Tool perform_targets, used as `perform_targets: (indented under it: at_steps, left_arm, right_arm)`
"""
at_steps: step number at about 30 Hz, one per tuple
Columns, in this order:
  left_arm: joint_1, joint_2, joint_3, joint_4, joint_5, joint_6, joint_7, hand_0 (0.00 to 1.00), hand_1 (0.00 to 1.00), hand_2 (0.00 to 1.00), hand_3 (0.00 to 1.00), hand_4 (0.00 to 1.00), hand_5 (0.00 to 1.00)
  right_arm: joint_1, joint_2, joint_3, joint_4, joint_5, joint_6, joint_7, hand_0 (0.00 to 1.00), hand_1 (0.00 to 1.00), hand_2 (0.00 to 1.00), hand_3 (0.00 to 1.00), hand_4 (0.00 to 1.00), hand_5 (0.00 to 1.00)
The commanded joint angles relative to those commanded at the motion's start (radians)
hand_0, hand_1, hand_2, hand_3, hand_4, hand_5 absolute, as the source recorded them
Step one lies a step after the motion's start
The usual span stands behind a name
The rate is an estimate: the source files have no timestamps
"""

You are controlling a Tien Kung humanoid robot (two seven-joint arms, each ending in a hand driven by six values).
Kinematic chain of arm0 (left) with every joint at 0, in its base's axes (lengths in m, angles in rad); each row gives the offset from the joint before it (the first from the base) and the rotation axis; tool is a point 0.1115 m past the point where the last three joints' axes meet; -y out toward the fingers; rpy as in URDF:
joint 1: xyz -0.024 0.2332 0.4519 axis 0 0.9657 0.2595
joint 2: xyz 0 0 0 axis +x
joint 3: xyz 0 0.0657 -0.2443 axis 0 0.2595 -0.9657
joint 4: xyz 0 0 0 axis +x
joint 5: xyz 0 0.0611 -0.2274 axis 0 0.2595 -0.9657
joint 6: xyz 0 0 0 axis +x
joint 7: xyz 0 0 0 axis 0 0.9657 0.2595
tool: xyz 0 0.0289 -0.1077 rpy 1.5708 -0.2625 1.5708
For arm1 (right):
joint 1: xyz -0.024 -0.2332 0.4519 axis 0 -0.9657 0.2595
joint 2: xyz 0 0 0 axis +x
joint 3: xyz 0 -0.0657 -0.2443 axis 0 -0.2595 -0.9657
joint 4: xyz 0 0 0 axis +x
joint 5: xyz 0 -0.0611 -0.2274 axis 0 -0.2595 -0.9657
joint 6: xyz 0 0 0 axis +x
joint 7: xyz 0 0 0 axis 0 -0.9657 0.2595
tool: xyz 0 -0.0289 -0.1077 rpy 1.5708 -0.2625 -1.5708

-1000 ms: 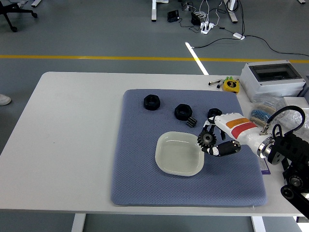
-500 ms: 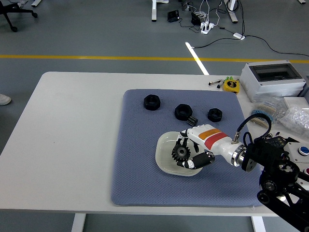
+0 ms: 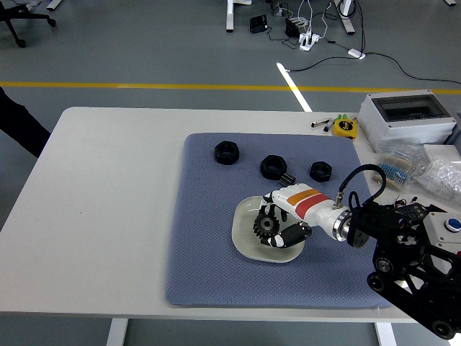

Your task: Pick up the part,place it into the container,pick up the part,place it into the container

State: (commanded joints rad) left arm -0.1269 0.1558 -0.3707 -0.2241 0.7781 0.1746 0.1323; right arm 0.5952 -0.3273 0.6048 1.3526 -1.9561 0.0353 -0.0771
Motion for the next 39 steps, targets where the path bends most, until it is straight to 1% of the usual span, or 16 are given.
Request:
perform_targets:
  at_steps: [1,2,4,8,9,13,17,24,26,27,28,32,33,38,39]
  left_arm:
    - [0.000,0.000,0.000,0.000,0.001,0.000,0.000,0.703,0.646,0.670,0.581,0.673,0.630]
    - [0.000,0.000,-0.001,0.000,0.002,0.000,0.000,0.703,0.646,0.669,0.581,0.673,0.628]
    - [0.001,-0.001,-0.001,0.000,0.001,0.000,0.001,0.703,0.646,0.669,0.581,0.673,0.628]
    - [0.001,-0.002,-0.002,-0.001,0.003,-0.001,0.001,0.703,0.646,0.669,0.581,0.673,0.628]
    - [0.001,-0.002,-0.003,-0.001,0.004,-0.001,0.001,0.703,0.648,0.669,0.581,0.672,0.626]
    - [0.001,-0.002,-0.003,-0.001,0.005,-0.002,0.002,0.703,0.648,0.669,0.581,0.672,0.626]
    - [0.001,-0.002,0.000,-0.001,0.000,-0.001,0.000,0.702,0.649,0.670,0.581,0.672,0.628]
    - [0.000,-0.001,0.000,-0.001,0.002,-0.001,0.000,0.702,0.648,0.671,0.580,0.672,0.626]
    - [-0.001,-0.002,0.000,-0.001,0.004,-0.001,0.000,0.702,0.648,0.671,0.580,0.672,0.626]
    - [-0.002,-0.002,0.000,-0.001,0.004,-0.001,0.000,0.702,0.648,0.671,0.581,0.672,0.626]
    - [-0.002,-0.001,0.000,-0.001,0.004,-0.001,0.000,0.702,0.648,0.671,0.581,0.672,0.626]
    - [-0.002,-0.001,0.003,-0.001,-0.002,0.000,-0.001,0.702,0.648,0.671,0.581,0.672,0.626]
    - [-0.001,-0.001,0.002,-0.001,-0.001,0.000,-0.001,0.702,0.648,0.670,0.582,0.672,0.626]
    - [0.000,-0.002,0.000,-0.001,0.005,-0.002,0.000,0.702,0.648,0.670,0.582,0.672,0.626]
    - [0.000,-0.002,-0.001,-0.001,0.007,-0.003,0.001,0.703,0.648,0.671,0.582,0.672,0.626]
  right_arm:
    - [0.000,0.001,-0.002,-0.003,-0.001,-0.002,0.001,0.169,0.405,0.549,0.642,0.935,0.347]
    - [-0.001,0.002,-0.004,-0.006,-0.004,-0.007,0.001,0.168,0.417,0.613,0.777,0.998,0.368]
    - [-0.002,0.007,-0.009,-0.018,-0.021,-0.025,-0.002,0.168,0.417,0.613,0.777,0.998,0.368]
    - [-0.004,0.009,-0.010,-0.029,-0.032,-0.045,0.002,0.168,0.417,0.613,0.777,0.998,0.368]
    - [-0.005,0.009,-0.011,-0.029,-0.033,-0.048,0.004,0.172,0.413,0.628,0.788,0.998,0.422]
    - [-0.006,0.006,-0.005,-0.022,-0.036,-0.054,0.010,0.172,0.413,0.628,0.788,0.998,0.422]
    - [-0.012,-0.004,0.014,0.005,-0.042,-0.057,0.012,0.171,0.407,0.627,0.790,0.998,0.431]
    - [-0.025,-0.023,0.073,0.080,-0.055,-0.059,0.008,0.166,0.401,0.618,0.782,0.998,0.449]
    - [-0.031,-0.033,0.095,0.111,-0.062,-0.055,0.006,0.166,0.401,0.618,0.782,0.998,0.449]
    - [-0.036,-0.038,0.106,0.127,-0.066,-0.052,0.004,0.162,0.394,0.598,0.750,0.998,0.447]
    - [-0.039,-0.041,0.112,0.137,-0.068,-0.050,0.003,0.162,0.394,0.598,0.750,0.998,0.447]
    - [-0.070,-0.061,0.164,0.207,-0.096,-0.003,-0.010,0.162,0.394,0.598,0.750,0.998,0.447]
    - [-0.079,-0.067,0.174,0.225,-0.104,0.009,-0.013,0.159,0.384,0.545,0.659,0.998,0.442]
    - [-0.107,-0.089,0.200,0.288,-0.134,0.047,-0.021,0.159,0.384,0.545,0.659,0.998,0.442]
    - [-0.112,-0.092,0.203,0.297,-0.140,0.052,-0.022,0.153,0.382,0.528,0.627,0.998,0.438]
